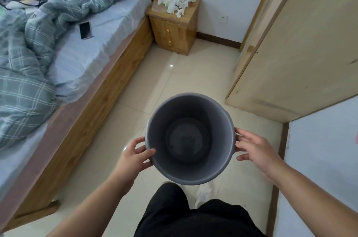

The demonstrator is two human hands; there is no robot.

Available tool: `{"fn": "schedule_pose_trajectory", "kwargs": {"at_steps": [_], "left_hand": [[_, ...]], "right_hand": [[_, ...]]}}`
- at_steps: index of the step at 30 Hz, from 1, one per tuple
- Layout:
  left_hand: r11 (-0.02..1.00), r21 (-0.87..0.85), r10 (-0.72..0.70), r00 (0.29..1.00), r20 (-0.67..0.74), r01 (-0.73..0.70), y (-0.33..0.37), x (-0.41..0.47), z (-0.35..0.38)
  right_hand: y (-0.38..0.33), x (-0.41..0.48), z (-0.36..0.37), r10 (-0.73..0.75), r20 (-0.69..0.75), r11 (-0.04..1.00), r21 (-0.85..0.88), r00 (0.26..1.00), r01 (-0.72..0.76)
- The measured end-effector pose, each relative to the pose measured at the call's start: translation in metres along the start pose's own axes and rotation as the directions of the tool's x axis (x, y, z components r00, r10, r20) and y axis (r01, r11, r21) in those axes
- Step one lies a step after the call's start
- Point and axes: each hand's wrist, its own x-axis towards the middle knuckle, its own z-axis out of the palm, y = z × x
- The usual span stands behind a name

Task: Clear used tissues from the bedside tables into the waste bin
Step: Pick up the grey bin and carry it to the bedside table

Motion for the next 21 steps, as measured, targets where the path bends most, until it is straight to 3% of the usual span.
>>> {"fn": "schedule_pose_trajectory", "kwargs": {"at_steps": [8, 21], "left_hand": [[0.995, -0.098, -0.019, 0.999, -0.046, 0.015, 0.075, 0.107, -0.02], [1.0, 0.023, -0.013, 0.999, 0.044, 0.012, 0.265, 0.279, -0.022]], "right_hand": [[-0.101, 0.122, 0.022, -0.028, 0.041, 0.998, -0.05, 0.999, 0.03], [-0.229, 0.288, 0.016, 0.036, -0.023, 0.987, 0.16, 0.999, -0.032]]}}
